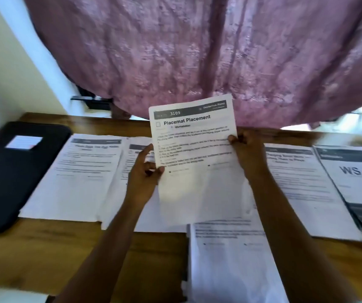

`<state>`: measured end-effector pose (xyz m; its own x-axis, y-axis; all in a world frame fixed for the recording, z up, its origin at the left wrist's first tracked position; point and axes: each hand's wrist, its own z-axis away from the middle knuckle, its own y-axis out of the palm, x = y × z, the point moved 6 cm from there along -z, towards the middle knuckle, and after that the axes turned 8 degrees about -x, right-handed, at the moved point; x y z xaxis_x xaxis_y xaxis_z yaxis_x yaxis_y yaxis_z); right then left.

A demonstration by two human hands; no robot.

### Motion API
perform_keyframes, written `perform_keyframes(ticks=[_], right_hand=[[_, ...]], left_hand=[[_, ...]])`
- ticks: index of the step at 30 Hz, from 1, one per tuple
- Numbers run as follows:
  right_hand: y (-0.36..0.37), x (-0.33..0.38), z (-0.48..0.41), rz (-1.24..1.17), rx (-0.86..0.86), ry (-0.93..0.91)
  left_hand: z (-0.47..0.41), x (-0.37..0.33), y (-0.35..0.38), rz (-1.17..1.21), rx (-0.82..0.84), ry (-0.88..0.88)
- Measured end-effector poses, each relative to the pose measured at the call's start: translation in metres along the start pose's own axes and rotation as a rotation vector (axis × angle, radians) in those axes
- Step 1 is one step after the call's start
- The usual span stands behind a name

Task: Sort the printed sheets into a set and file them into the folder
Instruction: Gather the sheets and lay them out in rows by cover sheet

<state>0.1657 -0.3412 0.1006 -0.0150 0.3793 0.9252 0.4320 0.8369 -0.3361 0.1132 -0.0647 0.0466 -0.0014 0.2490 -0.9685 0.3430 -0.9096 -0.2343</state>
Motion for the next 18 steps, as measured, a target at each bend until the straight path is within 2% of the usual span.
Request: perform_keyframes(ticks=[5, 9, 13, 15, 18], right_hand=[[0.149, 0.029, 0.033, -0.099, 0.305, 0.039], [0.249, 0.039, 0.066, -0.016, 0.407, 0.038], [0.313, 0.037, 0.095, 0.045, 0.439, 0.052], [0.330, 0.034, 0.103, 0.112, 0.451, 0.051], [0.344, 0.036, 0.112, 0.383, 0.471, -0.111]], left_hand=[[-0.064, 0.016, -0.135, -0.478, -0.339, 0.059], [-0.097, 0.050, -0.209, -0.741, -0.415, -0.007], [-0.104, 0.084, -0.222, -0.948, -0.240, 0.042], [-0.093, 0.105, -0.209, -0.992, -0.108, -0.013], [-0.072, 0.132, -0.193, -1.102, 0.049, -0.098]])
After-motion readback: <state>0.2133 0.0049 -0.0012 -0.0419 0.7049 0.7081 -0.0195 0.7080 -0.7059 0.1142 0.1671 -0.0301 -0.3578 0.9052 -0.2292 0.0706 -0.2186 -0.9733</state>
